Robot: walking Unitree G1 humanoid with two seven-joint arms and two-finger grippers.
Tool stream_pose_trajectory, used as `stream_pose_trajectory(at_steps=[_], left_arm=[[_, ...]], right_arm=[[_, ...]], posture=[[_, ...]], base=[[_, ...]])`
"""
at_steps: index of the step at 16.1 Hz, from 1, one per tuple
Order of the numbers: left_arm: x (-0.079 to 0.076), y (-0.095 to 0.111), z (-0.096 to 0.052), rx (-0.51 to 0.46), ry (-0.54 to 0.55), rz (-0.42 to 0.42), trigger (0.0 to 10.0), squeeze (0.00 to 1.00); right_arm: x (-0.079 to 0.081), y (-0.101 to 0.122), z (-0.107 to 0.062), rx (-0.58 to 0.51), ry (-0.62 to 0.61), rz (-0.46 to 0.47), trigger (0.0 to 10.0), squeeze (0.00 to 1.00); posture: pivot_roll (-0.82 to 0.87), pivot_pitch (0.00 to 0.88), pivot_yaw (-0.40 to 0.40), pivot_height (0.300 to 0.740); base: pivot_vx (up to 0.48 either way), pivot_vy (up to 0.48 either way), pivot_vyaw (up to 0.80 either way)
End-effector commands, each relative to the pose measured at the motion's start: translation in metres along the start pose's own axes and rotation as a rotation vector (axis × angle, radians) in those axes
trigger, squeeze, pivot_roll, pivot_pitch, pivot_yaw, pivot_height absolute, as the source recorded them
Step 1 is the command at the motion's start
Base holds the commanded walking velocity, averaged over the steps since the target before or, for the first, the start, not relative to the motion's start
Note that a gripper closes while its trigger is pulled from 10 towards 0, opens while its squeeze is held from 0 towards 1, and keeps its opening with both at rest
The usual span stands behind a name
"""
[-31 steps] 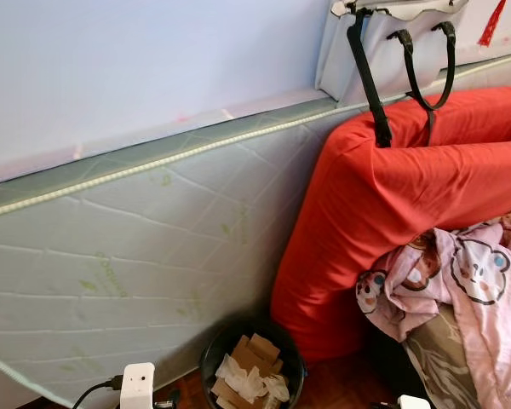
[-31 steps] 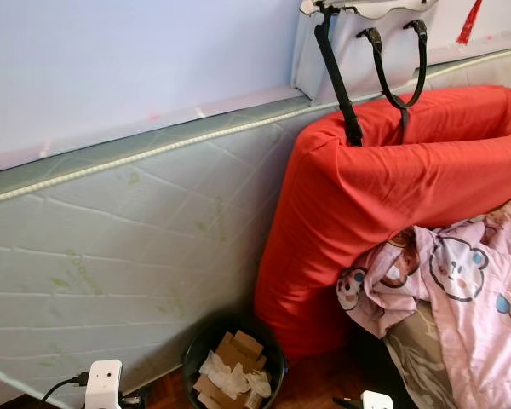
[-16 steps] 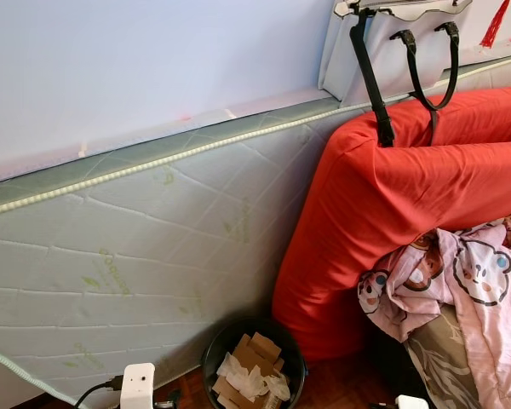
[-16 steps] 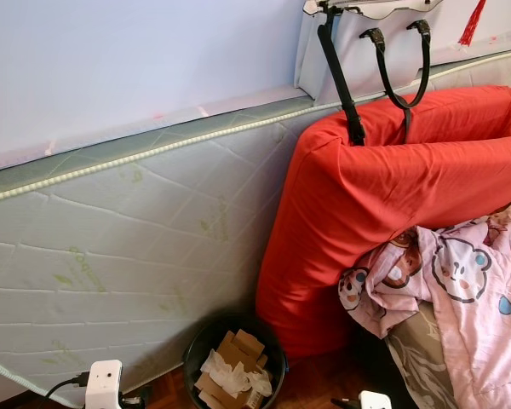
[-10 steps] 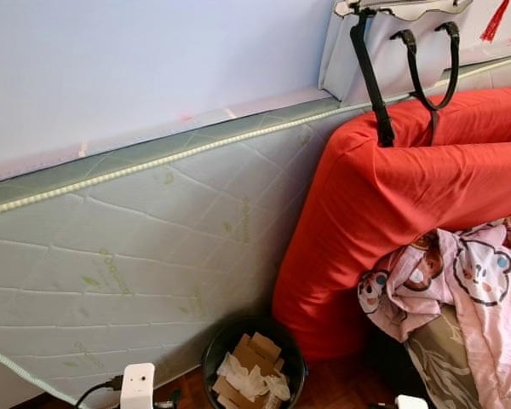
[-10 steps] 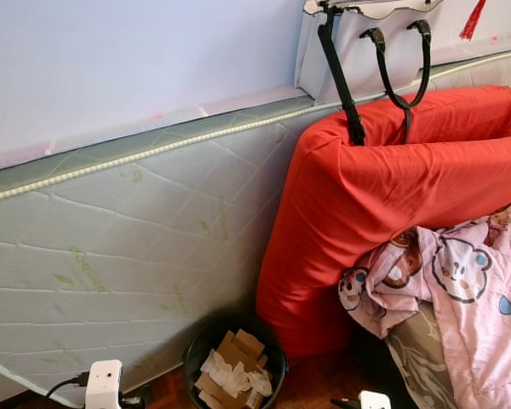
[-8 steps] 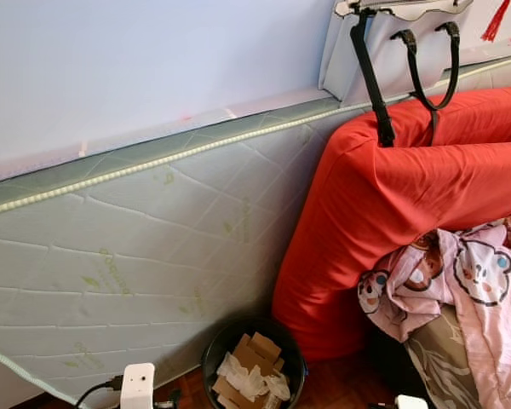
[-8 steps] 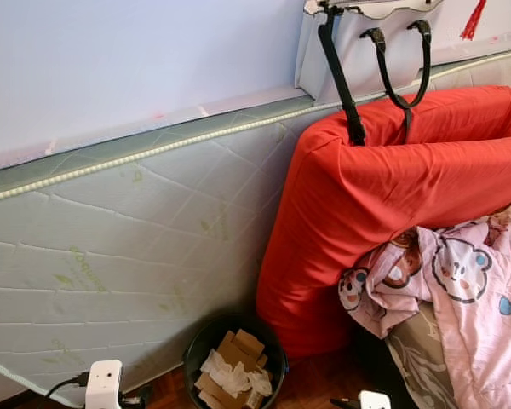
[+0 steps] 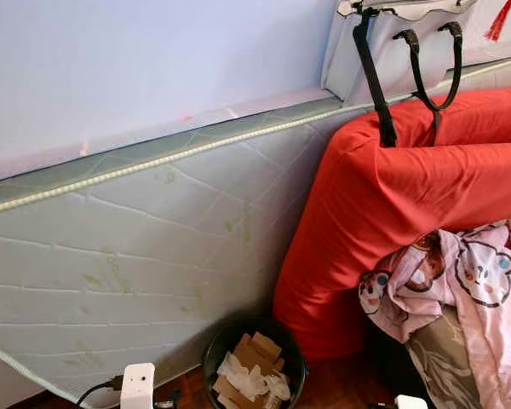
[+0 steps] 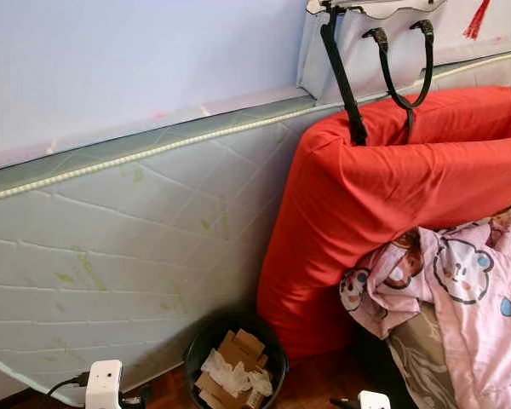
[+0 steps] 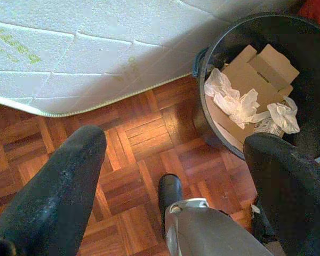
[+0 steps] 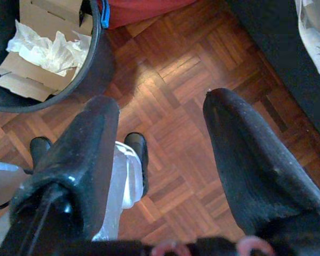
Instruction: Clean up the room
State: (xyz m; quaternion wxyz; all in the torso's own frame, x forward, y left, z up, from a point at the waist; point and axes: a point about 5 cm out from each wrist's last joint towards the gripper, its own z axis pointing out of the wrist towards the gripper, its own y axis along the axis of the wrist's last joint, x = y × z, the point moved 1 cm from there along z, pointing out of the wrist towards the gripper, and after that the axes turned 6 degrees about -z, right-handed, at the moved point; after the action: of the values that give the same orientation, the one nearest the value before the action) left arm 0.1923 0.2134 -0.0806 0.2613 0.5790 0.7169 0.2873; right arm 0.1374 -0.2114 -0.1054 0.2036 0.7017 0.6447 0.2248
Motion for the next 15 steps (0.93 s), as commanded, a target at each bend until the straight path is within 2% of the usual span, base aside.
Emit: stream_pose_trajectory(at_steps=[1, 15], left_arm=[[0.0016, -0.0052, -0.0012, 0.025, 0.004, 0.006, 10.0, 0.00], [0.0004, -0.0048, -0.0011, 0.023, -0.005, 0.010, 10.0, 0.00]], right_arm=[[-0.0028, -0.0016, -0.0011, 0.003, -0.004, 0.002, 10.0, 0.00], [-0.0035, -0.0013, -0.0012, 0.002, -0.001, 0.000, 10.0, 0.00]], posture=[[-0.02, 0.000, -0.036, 0.738], [-0.02, 0.000, -0.039, 0.738]], base=[[0.000, 0.000, 0.00], [0.000, 0.000, 0.00]])
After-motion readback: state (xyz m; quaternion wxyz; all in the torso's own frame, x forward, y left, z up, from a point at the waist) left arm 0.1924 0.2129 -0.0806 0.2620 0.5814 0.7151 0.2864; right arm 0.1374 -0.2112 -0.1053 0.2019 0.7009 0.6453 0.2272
